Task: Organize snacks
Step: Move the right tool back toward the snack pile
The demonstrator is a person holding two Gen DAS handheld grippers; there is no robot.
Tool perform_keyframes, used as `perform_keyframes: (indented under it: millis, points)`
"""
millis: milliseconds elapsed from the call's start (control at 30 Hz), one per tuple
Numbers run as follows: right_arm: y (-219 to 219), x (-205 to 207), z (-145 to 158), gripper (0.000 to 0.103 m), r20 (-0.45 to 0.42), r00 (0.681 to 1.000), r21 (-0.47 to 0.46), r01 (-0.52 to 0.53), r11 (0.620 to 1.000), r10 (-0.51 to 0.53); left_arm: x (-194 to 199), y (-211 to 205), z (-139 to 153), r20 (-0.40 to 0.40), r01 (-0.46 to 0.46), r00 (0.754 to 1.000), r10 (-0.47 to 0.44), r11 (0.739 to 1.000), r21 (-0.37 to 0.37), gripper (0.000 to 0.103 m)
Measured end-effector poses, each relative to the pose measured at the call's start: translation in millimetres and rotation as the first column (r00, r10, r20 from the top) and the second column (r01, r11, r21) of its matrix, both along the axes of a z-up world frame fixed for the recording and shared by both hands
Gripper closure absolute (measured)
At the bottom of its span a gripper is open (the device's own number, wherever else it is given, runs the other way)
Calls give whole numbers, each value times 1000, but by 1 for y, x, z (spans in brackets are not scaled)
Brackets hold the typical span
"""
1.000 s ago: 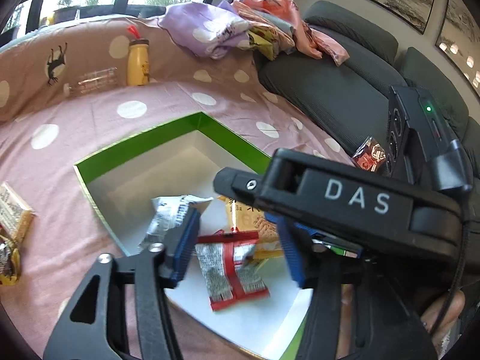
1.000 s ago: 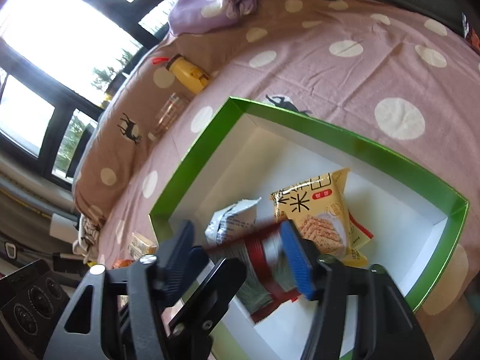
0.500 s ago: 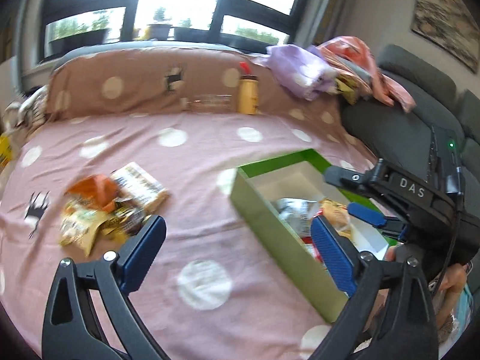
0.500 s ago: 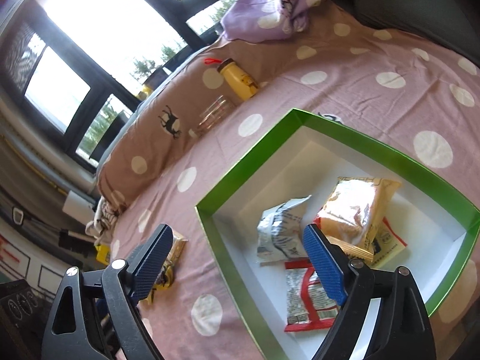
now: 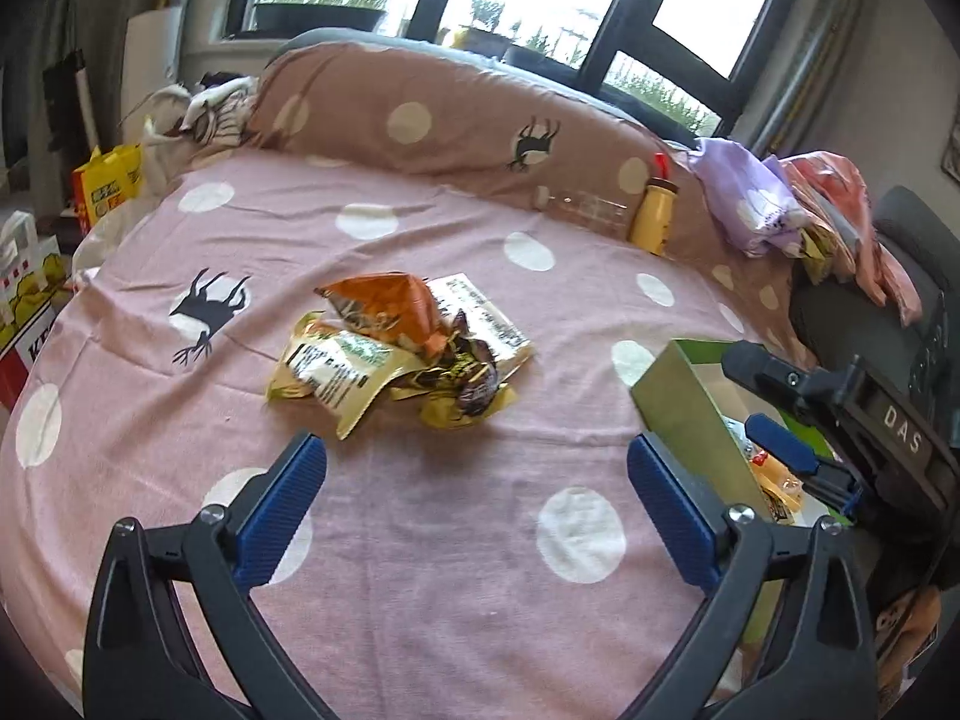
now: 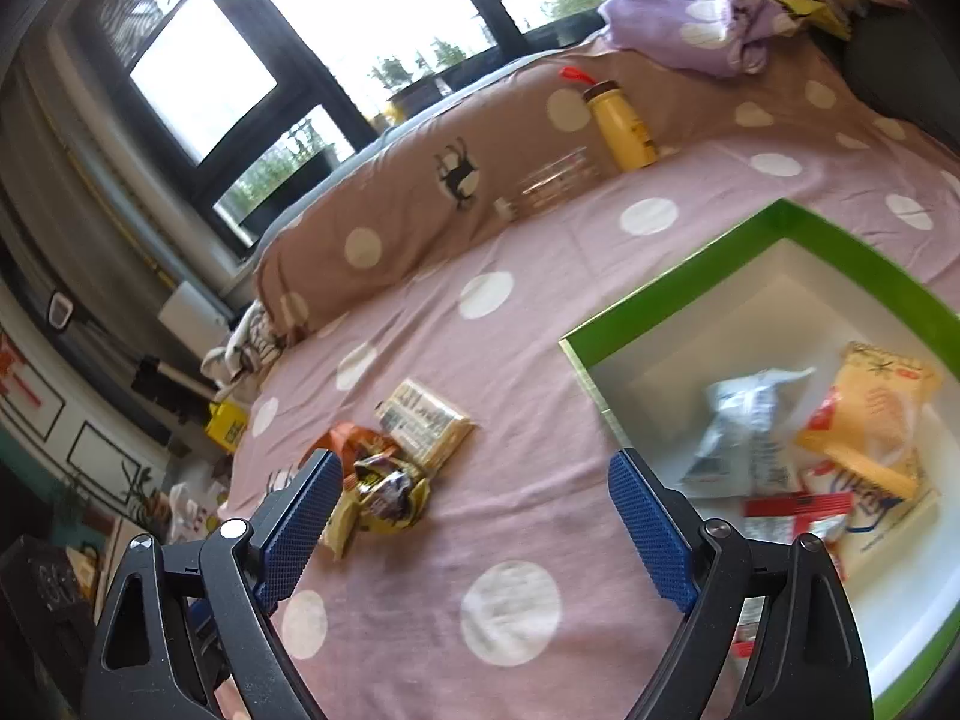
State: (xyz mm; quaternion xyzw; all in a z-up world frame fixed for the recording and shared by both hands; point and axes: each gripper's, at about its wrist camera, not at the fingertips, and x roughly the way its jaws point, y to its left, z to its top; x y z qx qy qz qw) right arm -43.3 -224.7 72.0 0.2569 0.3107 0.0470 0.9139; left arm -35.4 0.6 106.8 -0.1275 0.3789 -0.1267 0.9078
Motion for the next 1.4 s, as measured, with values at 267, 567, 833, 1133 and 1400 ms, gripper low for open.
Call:
perform_keyframes:
  millis: [267, 567, 833, 1133, 1400]
  points:
    - [34, 14, -14, 13, -38, 998, -69, -43, 997, 41, 11, 23, -12, -47, -102, 993, 104, 994, 50, 2]
    - [55, 25, -30, 13, -116, 992, -153, -74, 985, 56, 34, 30, -57, -139, -200, 961, 239, 949, 245, 1]
    - [57, 35, -46, 13, -199, 980, -214, -76, 974, 33, 47, 26, -100, -180, -166, 951, 251, 907, 387, 0]
    - [56, 39, -52, 13, -229, 972, -196, -90, 977, 43, 45, 31, -104, -143, -202, 953, 266, 913, 354, 0]
    - [52, 39, -49, 13, -222, 975, -180, -76, 981, 35, 42, 26, -103, -142, -203, 953, 267, 913, 354, 0]
